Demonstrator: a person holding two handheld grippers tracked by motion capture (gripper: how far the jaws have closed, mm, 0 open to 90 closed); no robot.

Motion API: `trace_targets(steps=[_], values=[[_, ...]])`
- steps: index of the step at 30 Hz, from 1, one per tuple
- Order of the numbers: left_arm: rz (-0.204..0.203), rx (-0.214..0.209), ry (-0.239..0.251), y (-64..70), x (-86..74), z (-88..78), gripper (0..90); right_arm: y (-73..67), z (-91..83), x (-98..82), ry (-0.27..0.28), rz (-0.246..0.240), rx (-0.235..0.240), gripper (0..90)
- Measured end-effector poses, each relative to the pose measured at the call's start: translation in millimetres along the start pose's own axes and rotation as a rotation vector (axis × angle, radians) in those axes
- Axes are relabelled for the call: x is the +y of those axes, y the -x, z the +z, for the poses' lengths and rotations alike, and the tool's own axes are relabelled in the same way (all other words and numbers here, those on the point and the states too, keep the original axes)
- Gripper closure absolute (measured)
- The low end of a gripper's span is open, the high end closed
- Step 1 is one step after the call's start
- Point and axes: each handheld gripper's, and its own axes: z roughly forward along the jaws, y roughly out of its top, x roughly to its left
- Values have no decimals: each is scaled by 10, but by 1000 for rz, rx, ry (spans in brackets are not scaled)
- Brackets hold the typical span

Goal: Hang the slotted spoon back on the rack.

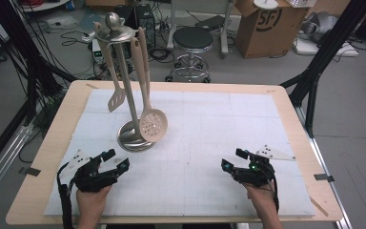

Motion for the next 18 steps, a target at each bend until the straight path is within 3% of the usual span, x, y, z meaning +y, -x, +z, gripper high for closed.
trace_targets(steps=[8,18], values=[[0,-3,0,12,-4,2,224,102,-54,-34,34,84,11,138],[-3,6,1,7,-2,-7,224,101,-57,-36,43,82,0,138]])
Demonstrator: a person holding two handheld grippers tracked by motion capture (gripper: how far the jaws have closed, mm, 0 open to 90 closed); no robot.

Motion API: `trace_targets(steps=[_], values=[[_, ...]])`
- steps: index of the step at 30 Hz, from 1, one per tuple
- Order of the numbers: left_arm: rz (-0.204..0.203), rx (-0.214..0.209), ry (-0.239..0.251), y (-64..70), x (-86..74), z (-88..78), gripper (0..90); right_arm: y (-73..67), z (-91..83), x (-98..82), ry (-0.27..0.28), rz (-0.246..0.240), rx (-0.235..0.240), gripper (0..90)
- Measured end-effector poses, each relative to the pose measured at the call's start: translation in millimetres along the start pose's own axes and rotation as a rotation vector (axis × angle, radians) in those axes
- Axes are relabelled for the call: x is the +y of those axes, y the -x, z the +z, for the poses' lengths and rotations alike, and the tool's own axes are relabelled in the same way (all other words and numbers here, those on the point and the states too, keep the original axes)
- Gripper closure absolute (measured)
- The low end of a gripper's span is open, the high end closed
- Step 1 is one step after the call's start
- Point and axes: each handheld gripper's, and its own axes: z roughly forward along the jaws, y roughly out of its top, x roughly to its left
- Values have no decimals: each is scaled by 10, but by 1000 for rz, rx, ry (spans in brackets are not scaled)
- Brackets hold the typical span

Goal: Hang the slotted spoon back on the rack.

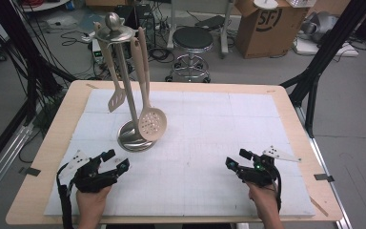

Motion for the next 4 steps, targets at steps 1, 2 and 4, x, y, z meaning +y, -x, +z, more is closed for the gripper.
trace_targets(steps=[1,2,4], values=[[-1,-3,0,2,-1,3,224,-5,3,0,-1,0,1,138],[1,-3,-2,2,-1,3,224,-5,8,-1,1,-8,-1,138],[0,-4,-1,2,-1,3,224,-10,11,-6,-5,-5,-2,138]])
